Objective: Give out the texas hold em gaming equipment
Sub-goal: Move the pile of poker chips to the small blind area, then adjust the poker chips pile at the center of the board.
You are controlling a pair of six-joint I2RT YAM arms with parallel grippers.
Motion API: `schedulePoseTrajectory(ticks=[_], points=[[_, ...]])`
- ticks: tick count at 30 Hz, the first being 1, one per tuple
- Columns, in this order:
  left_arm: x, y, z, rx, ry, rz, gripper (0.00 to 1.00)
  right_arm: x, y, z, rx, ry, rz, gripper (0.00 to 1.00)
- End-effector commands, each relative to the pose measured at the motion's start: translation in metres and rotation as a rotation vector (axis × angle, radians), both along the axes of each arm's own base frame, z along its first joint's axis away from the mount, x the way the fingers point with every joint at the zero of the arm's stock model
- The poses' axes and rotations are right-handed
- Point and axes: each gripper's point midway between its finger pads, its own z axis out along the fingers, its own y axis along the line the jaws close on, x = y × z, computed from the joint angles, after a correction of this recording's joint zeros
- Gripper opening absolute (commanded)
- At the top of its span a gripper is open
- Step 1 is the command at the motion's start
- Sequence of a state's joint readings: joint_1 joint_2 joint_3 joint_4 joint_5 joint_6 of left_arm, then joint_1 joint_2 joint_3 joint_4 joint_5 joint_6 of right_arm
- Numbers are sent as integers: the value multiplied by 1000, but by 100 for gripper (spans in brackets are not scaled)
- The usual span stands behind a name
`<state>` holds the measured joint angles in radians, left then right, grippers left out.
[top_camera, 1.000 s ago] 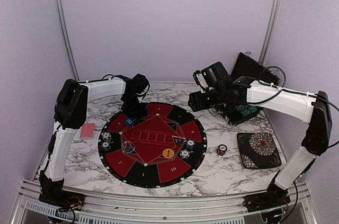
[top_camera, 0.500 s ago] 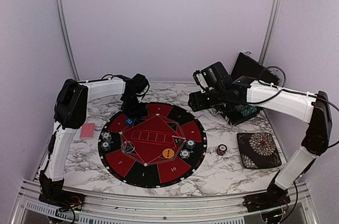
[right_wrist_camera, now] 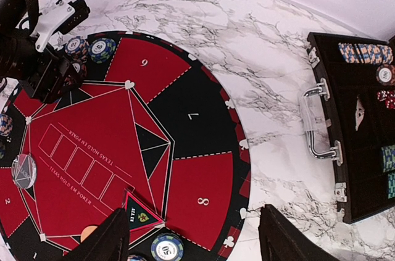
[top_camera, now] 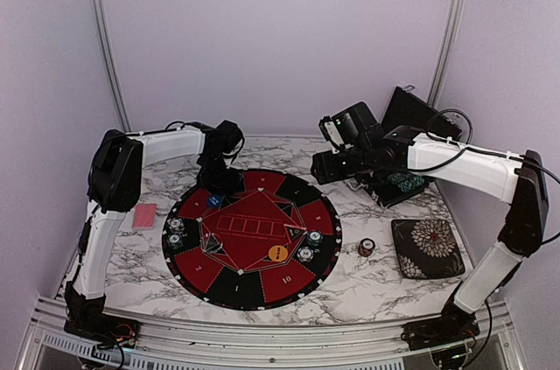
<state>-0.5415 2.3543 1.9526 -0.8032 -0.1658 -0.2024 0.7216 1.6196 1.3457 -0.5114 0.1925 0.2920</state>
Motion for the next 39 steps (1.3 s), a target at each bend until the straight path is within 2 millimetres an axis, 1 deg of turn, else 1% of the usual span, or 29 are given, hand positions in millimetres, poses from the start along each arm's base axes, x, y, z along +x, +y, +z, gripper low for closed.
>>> schedulePoseTrajectory(ticks=[1, 7, 10, 11, 17, 23, 28, 32, 36, 39], points=[[-9, 3, 29, -18, -5, -1, 74, 0, -8, 10, 17, -13, -30, 69], [-15, -5, 50, -62, -26, -18, 89, -2, -11, 7, 11, -5, -40, 70], [-19, -8, 63, -83, -48, -22, 98, -3, -14, 6, 2, -4, -50, 70], [-20, -9, 67, -90, -54, -22, 99, -4, -15, 5, -2, -1, -53, 70], [-30, -12, 102, -157, -115, -22, 99, -9, -26, -3, -21, 19, -85, 70], [-42, -12, 133, -234, -179, -41, 99, -21, -40, -19, -49, 71, -131, 70], [-53, -8, 149, -269, -215, -55, 99, -38, -62, -39, -65, 134, -182, 70], [-63, -4, 158, -296, -235, -61, 99, -56, -80, -62, -86, 197, -228, 70], [-66, 0, 168, -312, -278, -56, 99, -72, -92, -79, -93, 245, -255, 70], [-68, -1, 176, -334, -296, -61, 99, -83, -99, -93, -103, 280, -266, 70]])
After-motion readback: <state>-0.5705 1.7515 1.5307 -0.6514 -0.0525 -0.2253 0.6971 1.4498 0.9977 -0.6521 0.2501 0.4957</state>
